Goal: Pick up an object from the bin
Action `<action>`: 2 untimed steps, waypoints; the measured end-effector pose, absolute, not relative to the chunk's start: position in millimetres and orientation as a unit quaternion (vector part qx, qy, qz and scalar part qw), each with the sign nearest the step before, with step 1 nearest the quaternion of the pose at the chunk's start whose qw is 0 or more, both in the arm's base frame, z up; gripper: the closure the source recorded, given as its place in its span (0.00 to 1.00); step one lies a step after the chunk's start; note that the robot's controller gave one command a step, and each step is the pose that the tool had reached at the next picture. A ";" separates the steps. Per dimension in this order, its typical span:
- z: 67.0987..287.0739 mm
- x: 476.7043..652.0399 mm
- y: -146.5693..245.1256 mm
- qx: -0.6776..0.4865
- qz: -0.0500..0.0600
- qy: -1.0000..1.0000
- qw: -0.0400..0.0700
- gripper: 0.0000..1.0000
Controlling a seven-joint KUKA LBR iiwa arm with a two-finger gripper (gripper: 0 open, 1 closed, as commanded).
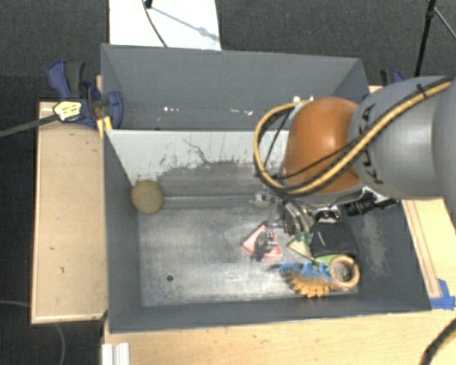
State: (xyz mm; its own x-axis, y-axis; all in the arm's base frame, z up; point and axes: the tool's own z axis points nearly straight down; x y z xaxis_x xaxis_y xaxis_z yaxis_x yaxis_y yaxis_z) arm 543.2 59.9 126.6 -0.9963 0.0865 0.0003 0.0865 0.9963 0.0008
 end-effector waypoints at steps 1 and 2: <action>72.4 536.4 19.7 -0.003 0.000 -1.000 -0.002 1.00; 72.4 536.5 19.7 -0.003 0.000 -1.000 -0.002 1.00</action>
Offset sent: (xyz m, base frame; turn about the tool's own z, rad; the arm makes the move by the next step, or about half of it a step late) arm 0.0000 0.0000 0.0000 0.0000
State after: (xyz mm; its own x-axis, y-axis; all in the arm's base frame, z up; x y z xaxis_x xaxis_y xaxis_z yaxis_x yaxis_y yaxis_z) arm 536.5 19.7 72.4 -1.0000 0.0064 -0.0043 0.0064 1.0000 0.0009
